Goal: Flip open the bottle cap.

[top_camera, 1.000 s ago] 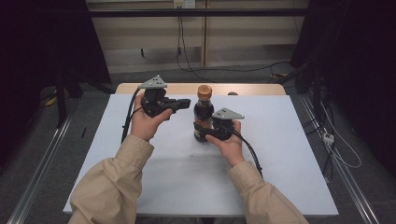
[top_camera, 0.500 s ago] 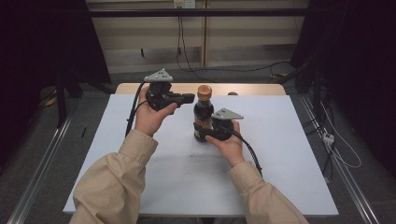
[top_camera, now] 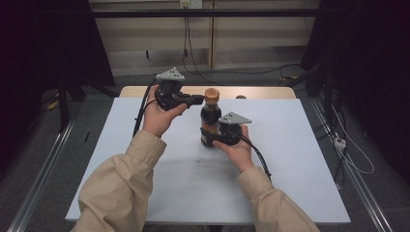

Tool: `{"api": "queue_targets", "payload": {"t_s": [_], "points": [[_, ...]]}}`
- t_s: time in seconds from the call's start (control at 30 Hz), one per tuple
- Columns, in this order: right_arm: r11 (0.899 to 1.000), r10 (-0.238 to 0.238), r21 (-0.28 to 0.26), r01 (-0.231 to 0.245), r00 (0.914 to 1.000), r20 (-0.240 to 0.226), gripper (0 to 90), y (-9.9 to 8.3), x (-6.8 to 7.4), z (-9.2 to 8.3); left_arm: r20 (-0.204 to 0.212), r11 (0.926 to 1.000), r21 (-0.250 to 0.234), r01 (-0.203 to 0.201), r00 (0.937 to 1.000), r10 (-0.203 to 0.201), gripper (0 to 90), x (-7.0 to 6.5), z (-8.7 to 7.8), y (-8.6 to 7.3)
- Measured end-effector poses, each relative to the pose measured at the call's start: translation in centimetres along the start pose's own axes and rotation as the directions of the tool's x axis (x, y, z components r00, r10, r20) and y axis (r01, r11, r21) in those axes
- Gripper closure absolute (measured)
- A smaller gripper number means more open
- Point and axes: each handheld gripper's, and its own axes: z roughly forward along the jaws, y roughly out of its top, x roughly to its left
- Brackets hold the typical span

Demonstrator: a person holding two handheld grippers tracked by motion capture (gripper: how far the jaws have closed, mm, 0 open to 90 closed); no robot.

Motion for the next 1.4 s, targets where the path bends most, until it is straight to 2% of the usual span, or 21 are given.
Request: {"api": "queue_targets", "payload": {"t_s": [0.1,0.27,0.3,0.33,0.37,0.43,0.7,0.73,0.77,0.8,0.83,0.87,0.93,0.97,1.0,1.07,1.1,1.17,1.23,1.37,1.4], "points": [[1.000,0.002,-0.002,-0.002,1.0000,0.000,31.0,0.0,0.0,0.0,0.005,0.9999,0.007,-0.014,0.9999,0.014,90.0,-0.2,0.1,0.4],[1.000,-0.001,-0.003,0.001,1.0000,0.000,31.7,-0.1,-0.1,0.0,-0.012,0.9988,0.029,-0.040,0.9991,0.040,90.0,-0.4,0.2,0.9],[1.000,0.000,-0.002,0.000,1.0000,0.003,31.8,-0.1,-0.1,0.0,-0.013,0.9991,0.034,-0.026,0.9996,0.026,90.0,-0.4,0.1,0.9],[1.000,0.000,-0.006,0.000,1.0000,0.005,31.9,-0.1,-0.1,0.0,-0.013,0.9993,0.030,-0.024,0.9996,0.025,90.0,-0.4,0.2,1.0],[1.000,0.000,-0.008,0.000,1.0000,0.008,32.1,-0.2,-0.1,0.0,-0.020,0.9987,0.031,-0.040,0.9990,0.040,90.0,-0.6,0.3,1.0],[1.000,0.003,-0.004,-0.003,0.9999,0.010,32.2,-0.1,-0.1,0.0,-0.015,0.9995,0.020,-0.026,0.9995,0.026,90.0,-0.6,0.5,1.0],[1.000,0.010,-0.014,-0.009,0.9998,0.018,32.5,-0.4,-0.2,0.0,-0.028,0.9974,0.041,-0.058,0.9978,0.060,90.0,-1.0,0.9,1.6],[1.000,0.012,-0.013,-0.011,0.9998,0.017,32.4,-0.3,-0.2,0.0,0.002,0.9987,-0.013,-0.048,0.9988,0.048,90.0,-1.0,0.8,1.7],[1.000,0.016,-0.014,-0.016,0.9997,0.017,32.5,-0.4,-0.3,0.0,0.048,0.9960,-0.088,-0.014,0.9987,0.018,90.0,-1.1,0.5,2.2],[1.000,-0.006,-0.008,0.006,1.0000,0.008,32.5,-0.3,-0.1,0.1,0.056,0.9902,-0.140,-0.010,0.9983,0.018,90.0,-1.6,0.2,3.1],[0.999,-0.041,-0.006,0.041,0.9991,0.010,32.2,-0.3,0.4,0.2,-0.012,0.9935,-0.083,-0.078,0.9969,0.078,90.0,-2.5,0.4,4.3],[0.997,-0.076,0.000,0.076,0.9966,0.032,32.1,-0.1,1.1,0.4,-0.034,0.9938,-0.046,-0.102,0.9944,0.100,90.0,-3.2,0.7,5.2],[0.994,-0.107,0.032,0.106,0.9930,0.050,31.9,0.4,1.7,0.7,-0.024,0.9936,-0.002,-0.113,0.9933,0.113,90.0,-3.9,0.9,6.3],[0.994,-0.105,0.040,0.103,0.9934,0.047,31.9,0.5,1.6,0.7,-0.036,0.9942,0.002,-0.107,0.9936,0.107,90.0,-3.8,0.7,6.4],[0.995,-0.089,0.037,0.088,0.9952,0.039,31.9,0.4,1.3,0.7,-0.028,0.9962,0.002,-0.087,0.9958,0.087,90.0,-3.6,0.5,6.4],[0.998,-0.049,0.030,0.048,0.9983,0.031,31.8,0.2,0.8,0.4,-0.050,0.9962,0.025,-0.083,0.9952,0.084,90.0,-2.9,0.1,6.0],[0.999,-0.040,0.023,0.039,0.9989,0.026,31.8,0.0,0.6,0.2,-0.041,0.9972,0.027,-0.070,0.9966,0.071,90.0,-2.6,0.0,5.7],[1.000,-0.018,0.007,0.017,0.9996,0.023,31.8,-0.2,0.3,0.1,-0.061,0.9968,0.029,-0.075,0.9952,0.076,90.0,-2.4,-0.3,5.1],[1.000,-0.027,0.015,0.027,0.9994,0.020,31.7,-0.1,0.4,0.2,-0.056,0.9963,0.031,-0.080,0.9951,0.082,90.0,-2.3,-0.6,4.7],[1.000,-0.016,0.015,0.016,0.9997,0.020,31.6,-0.1,0.3,0.2,-0.061,0.9943,0.056,-0.090,0.9937,0.094,90.0,-1.9,-1.1,3.8],[1.000,-0.017,0.015,0.016,0.9996,0.021,31.5,-0.2,0.3,0.2,-0.063,0.9950,0.059,-0.081,0.9944,0.085,90.0,-1.8,-1.1,3.5]]}}
